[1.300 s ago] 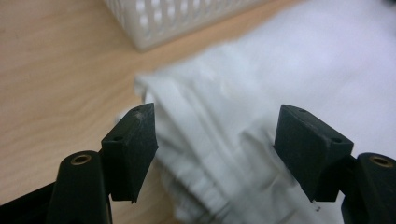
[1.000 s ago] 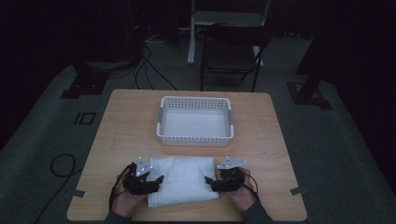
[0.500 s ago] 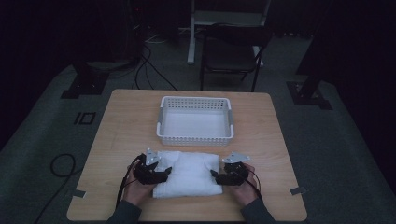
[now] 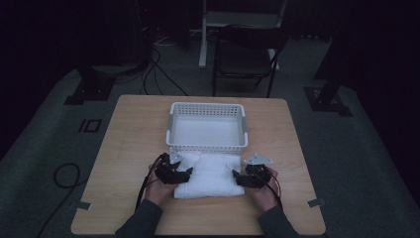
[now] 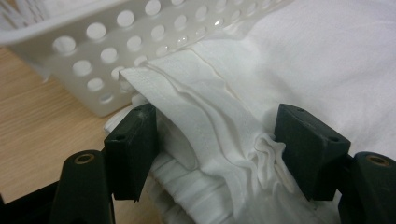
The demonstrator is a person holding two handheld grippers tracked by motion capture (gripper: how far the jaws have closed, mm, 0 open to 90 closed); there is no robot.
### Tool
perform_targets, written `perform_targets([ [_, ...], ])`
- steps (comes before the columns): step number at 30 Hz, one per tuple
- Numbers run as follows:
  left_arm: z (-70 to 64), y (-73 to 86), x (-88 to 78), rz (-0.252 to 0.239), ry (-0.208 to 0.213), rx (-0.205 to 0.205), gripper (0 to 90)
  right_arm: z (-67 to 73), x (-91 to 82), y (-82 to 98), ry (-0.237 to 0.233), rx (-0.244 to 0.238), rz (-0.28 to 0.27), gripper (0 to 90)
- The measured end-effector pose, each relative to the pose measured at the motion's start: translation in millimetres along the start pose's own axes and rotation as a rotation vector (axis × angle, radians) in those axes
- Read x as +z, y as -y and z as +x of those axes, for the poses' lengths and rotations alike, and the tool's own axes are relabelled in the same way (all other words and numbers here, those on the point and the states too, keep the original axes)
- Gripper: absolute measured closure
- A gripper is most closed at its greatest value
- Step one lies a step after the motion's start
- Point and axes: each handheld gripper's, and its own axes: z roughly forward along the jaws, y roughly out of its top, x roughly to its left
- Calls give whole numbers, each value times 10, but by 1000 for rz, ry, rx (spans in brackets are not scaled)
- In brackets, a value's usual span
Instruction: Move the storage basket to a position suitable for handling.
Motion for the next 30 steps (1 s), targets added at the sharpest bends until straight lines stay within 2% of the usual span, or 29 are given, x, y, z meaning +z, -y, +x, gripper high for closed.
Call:
perform_targets([
  [3, 0, -35, 37, 0, 1, 0, 303, -35, 11, -7, 1, 4, -5, 338],
  [8, -11, -84, 87, -4, -8, 5, 302, -57, 30, -63, 16, -36, 3, 375],
  [11, 0, -98, 110, -11, -7, 2, 302, -96, 55, -83, 17, -28, 4, 381],
  [16, 49, -81, 83, -30, 24, -27, 302, -119, 45, -80, -9, -10, 10, 406],
  [20, 106, -67, -19, -55, 60, -69, 322, -139, 34, -72, -23, 8, 7, 405],
  [25, 146, -41, -239, -99, 83, -95, 337, -145, 28, -61, -26, 13, 8, 404],
  [30, 160, 45, -412, -119, 78, -107, 332, -121, 25, -59, -9, -2, 3, 400],
])
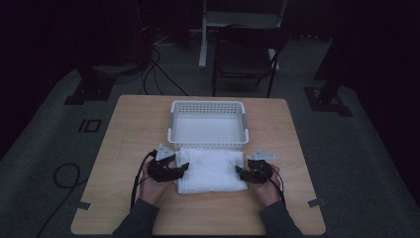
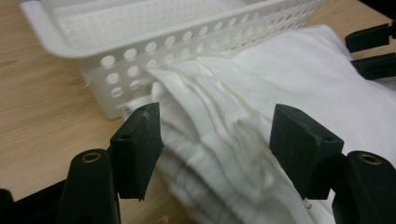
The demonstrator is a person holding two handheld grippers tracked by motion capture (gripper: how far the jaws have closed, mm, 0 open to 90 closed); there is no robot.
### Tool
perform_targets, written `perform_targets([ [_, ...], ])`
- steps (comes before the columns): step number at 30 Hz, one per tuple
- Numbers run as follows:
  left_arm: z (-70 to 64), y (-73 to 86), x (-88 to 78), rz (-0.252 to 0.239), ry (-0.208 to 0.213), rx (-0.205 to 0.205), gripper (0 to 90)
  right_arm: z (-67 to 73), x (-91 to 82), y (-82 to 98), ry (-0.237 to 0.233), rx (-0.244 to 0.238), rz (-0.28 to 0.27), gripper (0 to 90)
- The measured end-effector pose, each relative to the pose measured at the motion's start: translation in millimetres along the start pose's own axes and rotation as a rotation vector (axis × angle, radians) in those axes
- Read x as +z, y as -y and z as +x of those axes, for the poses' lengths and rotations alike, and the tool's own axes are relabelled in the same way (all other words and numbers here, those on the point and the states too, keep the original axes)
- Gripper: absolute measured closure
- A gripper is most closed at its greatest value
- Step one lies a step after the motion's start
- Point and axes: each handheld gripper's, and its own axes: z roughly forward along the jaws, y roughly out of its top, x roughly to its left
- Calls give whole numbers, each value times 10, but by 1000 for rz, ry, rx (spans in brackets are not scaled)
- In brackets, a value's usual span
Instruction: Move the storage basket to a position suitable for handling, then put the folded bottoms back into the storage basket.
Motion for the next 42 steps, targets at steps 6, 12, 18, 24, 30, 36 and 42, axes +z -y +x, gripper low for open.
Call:
perform_targets([
  [6, -59, 4, -141, -36, 10, -3, 330, 6, 0, 4, 7, -6, 2, 391],
  [12, -247, 59, -176, -22, -9, 51, 292, 7, -12, 8, 8, -10, 0, 391],
  [18, -255, 167, -157, 5, -9, 44, 263, -1, -13, 11, 2, -5, -1, 387],
  [24, -198, 252, -135, 21, -15, 22, 242, 4, -15, 14, 8, -7, -5, 383],
  [30, -62, 261, -120, 20, -16, -46, 181, 12, -21, 20, 12, -10, -8, 383],
  [36, 1, 124, -9, 4, -16, -112, 139, 17, -19, 20, 16, -10, -7, 383],
  [42, -108, 6, 159, 7, 16, -108, 88, 17, -18, 22, 15, -8, -7, 383],
])
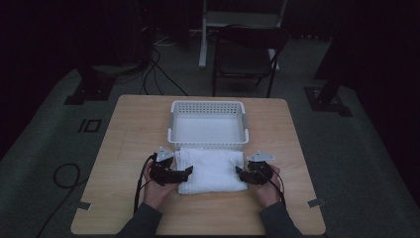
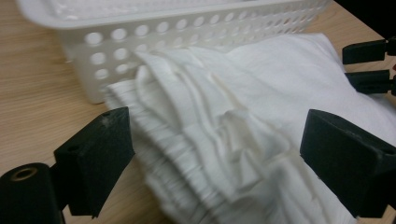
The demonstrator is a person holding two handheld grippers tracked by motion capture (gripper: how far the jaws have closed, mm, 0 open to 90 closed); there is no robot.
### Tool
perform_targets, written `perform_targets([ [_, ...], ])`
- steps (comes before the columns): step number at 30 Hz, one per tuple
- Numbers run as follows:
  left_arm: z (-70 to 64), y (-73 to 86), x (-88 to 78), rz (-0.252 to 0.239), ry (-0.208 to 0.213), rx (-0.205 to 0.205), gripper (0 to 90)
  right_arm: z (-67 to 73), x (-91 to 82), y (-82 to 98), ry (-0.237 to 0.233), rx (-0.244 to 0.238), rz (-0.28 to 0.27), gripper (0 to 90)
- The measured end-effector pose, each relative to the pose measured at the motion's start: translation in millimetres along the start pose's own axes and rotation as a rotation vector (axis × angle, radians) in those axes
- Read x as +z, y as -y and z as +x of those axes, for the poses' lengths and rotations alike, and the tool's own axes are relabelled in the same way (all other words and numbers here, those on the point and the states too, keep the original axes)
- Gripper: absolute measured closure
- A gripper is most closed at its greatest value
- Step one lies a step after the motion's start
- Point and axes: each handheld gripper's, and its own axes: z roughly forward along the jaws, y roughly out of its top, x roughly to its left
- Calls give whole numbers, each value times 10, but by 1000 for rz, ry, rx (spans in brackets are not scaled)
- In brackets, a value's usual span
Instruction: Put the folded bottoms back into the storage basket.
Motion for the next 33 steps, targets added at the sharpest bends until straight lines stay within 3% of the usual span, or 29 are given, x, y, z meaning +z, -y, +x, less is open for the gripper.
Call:
perform_targets([
  [3, -12, 1, 102, 24, -8, -6, 74, 4, -1, 0, 2, -1, 0, 383],
  [6, 19, 14, 204, 49, 5, -41, 42, 8, -2, 0, 4, -1, 0, 383],
  [16, 88, 123, 341, 74, -3, -34, 0, 10, -6, 0, 4, 1, 0, 380],
  [20, 157, 163, 407, 107, 37, -61, 0, 5, -21, -6, 4, 4, -6, 364],
  [23, 220, 197, 439, 113, 75, -106, 0, -9, -67, -21, -4, 23, -17, 363],
  [24, 218, 199, 440, 109, 72, -101, 0, -9, -92, -28, -4, 27, -25, 361],
  [29, 227, 198, 448, 108, 78, -90, 0, 22, -198, -67, -25, 48, -61, 299],
  [33, 224, 197, 455, 104, 72, -91, 0, 86, -223, -109, -84, 97, -69, 164],
])
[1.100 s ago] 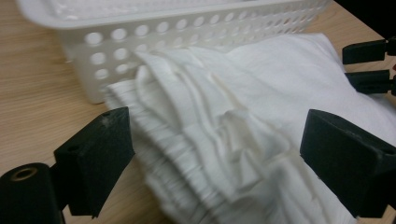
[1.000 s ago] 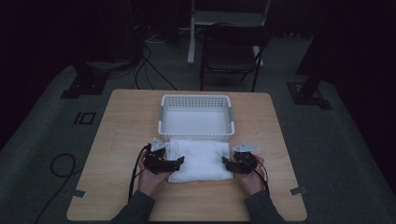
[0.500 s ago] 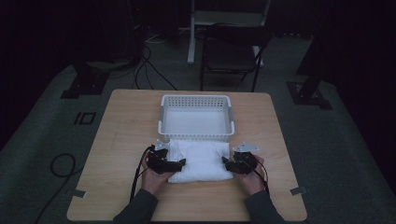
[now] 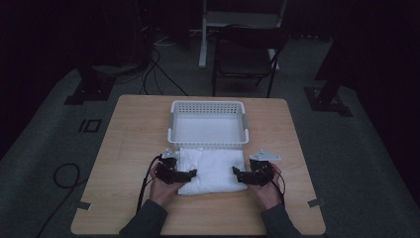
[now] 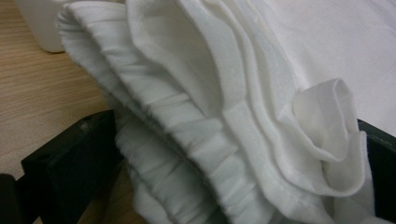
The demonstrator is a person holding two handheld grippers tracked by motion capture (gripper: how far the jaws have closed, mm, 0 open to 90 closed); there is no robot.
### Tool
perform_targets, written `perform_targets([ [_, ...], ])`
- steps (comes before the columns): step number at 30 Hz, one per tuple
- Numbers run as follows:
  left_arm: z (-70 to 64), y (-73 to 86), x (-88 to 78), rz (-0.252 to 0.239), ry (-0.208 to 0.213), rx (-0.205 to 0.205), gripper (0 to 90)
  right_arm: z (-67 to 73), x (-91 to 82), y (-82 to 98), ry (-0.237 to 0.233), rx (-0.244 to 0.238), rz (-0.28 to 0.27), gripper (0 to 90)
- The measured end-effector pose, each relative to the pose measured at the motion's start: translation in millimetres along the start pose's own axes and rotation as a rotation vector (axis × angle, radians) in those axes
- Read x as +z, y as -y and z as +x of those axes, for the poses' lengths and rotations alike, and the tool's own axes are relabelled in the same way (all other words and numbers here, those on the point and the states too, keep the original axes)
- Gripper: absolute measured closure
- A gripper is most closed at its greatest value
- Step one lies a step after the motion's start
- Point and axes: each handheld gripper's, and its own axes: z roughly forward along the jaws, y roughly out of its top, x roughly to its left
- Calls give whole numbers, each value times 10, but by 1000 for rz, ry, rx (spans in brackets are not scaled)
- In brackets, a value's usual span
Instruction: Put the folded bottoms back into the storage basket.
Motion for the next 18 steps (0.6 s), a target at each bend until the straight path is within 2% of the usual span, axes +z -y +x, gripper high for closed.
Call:
perform_targets([
  [1, -3, 1, 2, -2, -4, -1, 0, 9, 20, -1, -14, 6, 5, 138],
  [4, 1, 1, 5, -4, -1, 1, 0, 18, 123, 26, -14, 17, 50, 110],
  [7, 5, 1, 6, -5, 3, 5, 0, -60, 229, 57, -59, 79, 78, 108],
  [8, 6, 1, 6, -5, 4, 6, 0, -92, 259, 61, -64, 110, 82, 108],
  [10, 12, 2, 8, -7, 11, 11, 0, -125, 302, 72, -78, 142, 91, 109],
  [13, 20, 3, 9, -8, 19, 17, 0, -142, 347, 89, -97, 165, 104, 112],
  [15, 18, 3, 9, -7, 18, 17, 0, -158, 367, 96, -126, 177, 106, 125],
  [18, 16, 2, 8, -6, 18, 15, 0, -198, 402, 118, -158, 226, 118, 124],
])
